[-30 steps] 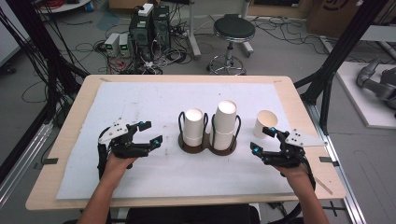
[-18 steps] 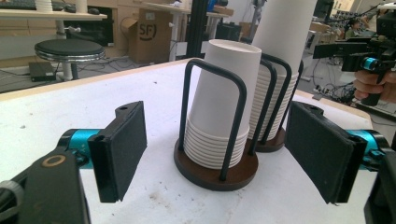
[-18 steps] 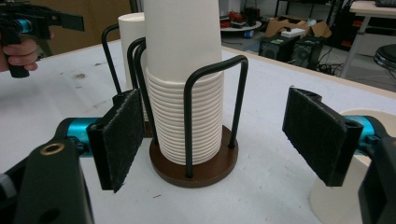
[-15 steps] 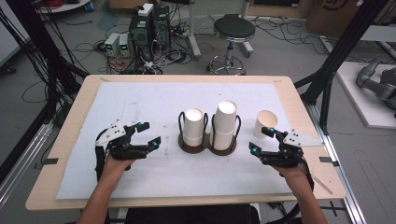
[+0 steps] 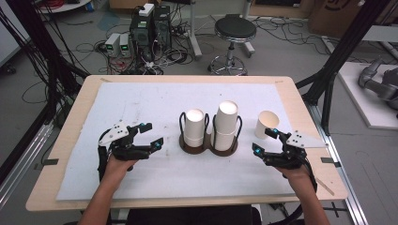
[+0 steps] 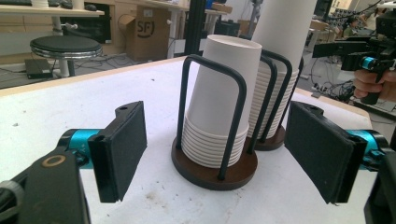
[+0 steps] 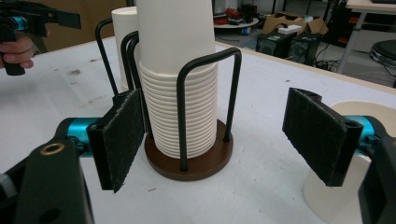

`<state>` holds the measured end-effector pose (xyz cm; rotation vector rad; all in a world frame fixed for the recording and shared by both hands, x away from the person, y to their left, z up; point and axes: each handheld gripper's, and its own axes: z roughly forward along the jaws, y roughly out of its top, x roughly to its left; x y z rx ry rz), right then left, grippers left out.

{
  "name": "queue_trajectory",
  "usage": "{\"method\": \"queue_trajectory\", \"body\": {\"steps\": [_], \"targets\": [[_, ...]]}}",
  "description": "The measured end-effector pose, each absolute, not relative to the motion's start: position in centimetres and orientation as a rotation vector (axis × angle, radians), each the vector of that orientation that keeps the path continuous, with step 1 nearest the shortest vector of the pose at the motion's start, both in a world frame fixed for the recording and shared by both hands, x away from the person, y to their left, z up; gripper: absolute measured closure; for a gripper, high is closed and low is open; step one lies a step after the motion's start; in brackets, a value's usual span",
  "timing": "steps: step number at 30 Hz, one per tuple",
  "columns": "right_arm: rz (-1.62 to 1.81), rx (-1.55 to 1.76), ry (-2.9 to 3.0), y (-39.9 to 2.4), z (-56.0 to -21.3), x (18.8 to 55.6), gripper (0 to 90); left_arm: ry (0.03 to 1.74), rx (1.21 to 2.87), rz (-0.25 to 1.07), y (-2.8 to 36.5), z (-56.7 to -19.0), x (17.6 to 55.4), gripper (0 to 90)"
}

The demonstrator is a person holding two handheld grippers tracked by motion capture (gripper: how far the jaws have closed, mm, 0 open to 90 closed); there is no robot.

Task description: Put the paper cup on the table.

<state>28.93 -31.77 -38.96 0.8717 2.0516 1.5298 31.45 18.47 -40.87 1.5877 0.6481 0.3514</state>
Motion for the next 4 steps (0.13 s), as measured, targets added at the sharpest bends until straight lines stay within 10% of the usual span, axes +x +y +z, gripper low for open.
{"method": "queue_trajectory", "body": {"steps": [4], "targets": [[1.53,0.874,2.048,-31.92,-38.97,28.98,21.6,0.652,1.587,0.349,18.37,-40.92,31.6,21.2]]}}
